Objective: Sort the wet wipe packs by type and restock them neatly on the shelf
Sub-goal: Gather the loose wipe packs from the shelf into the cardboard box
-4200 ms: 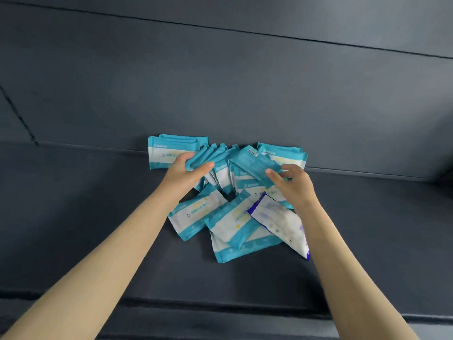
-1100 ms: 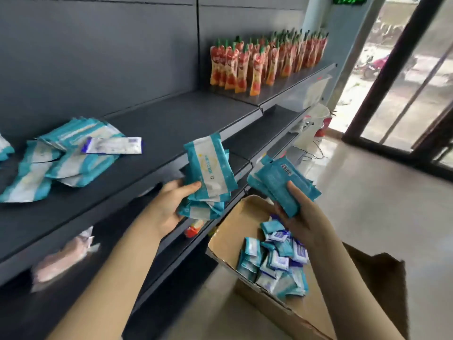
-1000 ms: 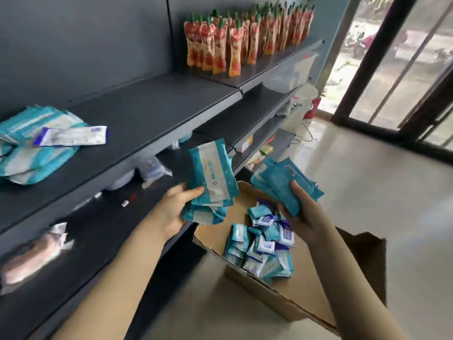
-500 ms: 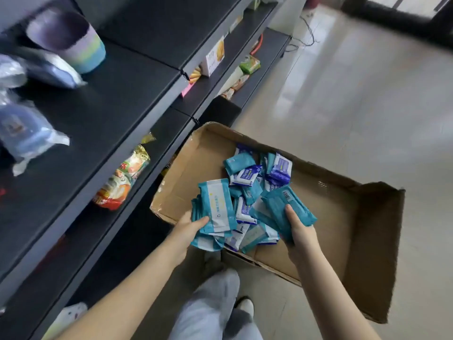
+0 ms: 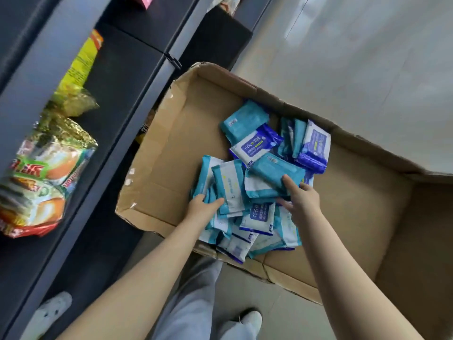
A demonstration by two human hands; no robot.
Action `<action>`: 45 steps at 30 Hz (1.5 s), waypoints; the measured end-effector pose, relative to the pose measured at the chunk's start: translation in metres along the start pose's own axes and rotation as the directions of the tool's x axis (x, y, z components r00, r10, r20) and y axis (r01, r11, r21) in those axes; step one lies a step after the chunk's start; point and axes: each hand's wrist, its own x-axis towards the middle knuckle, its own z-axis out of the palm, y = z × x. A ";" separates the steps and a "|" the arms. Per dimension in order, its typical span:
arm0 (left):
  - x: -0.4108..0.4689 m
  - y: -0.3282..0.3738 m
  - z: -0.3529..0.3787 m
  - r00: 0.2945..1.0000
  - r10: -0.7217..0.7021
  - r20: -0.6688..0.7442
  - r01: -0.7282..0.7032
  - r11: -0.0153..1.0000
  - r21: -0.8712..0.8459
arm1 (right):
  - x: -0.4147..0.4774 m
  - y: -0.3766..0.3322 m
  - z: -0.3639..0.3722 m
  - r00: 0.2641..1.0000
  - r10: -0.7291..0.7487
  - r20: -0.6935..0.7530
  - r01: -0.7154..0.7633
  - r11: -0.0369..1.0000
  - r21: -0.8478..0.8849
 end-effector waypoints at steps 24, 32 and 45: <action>-0.282 -0.057 -0.023 0.972 0.146 -0.185 -0.231 0.745 -0.626 | -0.223 0.007 -0.151 0.804 -0.339 0.489 0.352 0.934 0.069; -0.462 -0.088 -0.109 0.837 0.330 -0.435 -0.546 0.542 -0.639 | -0.402 -0.010 -0.163 0.524 -0.476 0.706 0.623 0.780 0.063; -0.662 -0.273 -0.348 0.389 0.358 -0.849 -0.914 0.261 -0.309 | -0.687 0.102 -0.025 -0.054 -0.571 0.819 0.792 0.475 0.383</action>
